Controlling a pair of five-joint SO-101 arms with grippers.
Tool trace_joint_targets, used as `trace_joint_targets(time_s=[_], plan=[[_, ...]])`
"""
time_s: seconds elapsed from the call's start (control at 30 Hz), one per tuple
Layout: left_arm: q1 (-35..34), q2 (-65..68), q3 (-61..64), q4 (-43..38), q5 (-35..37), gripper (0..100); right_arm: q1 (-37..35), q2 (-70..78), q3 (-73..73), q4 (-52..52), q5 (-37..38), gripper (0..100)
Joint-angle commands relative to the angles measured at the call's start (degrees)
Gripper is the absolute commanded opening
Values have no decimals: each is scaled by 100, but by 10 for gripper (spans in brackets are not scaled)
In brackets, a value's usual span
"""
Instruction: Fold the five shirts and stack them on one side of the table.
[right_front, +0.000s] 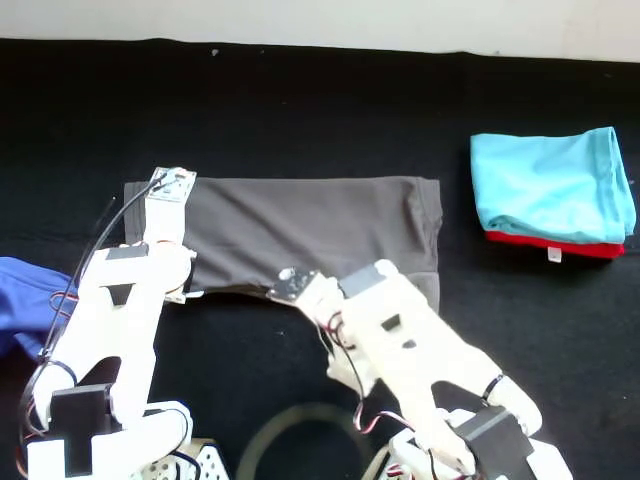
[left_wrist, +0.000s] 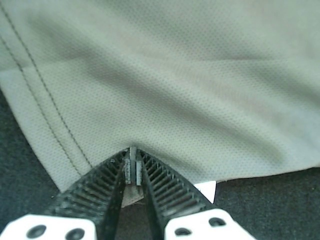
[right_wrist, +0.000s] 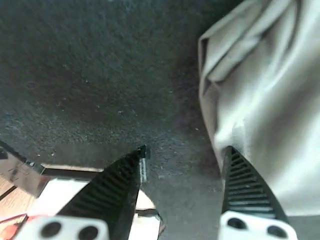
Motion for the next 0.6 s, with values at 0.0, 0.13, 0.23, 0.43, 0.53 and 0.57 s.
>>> trace_joint_targets(time_s=[0.0, 0.13, 0.23, 0.43, 0.53, 0.57], plan=[[66, -4, -180, -70, 62, 10, 13, -154, 382, -444, 70, 227], [66, -4, -180, -70, 62, 10, 514, -145, 620, -910, 88, 227], [66, -4, -180, -70, 62, 10, 971, -145, 593, -1077, 97, 227], [66, -4, -180, -70, 53, 10, 1015, -163, 576, -927, 105, 227], [66, -4, -180, -70, 53, 10, 1024, -154, 479, -927, 105, 225], [66, -4, -180, -70, 53, 10, 1024, -154, 435, -936, 105, 217]])
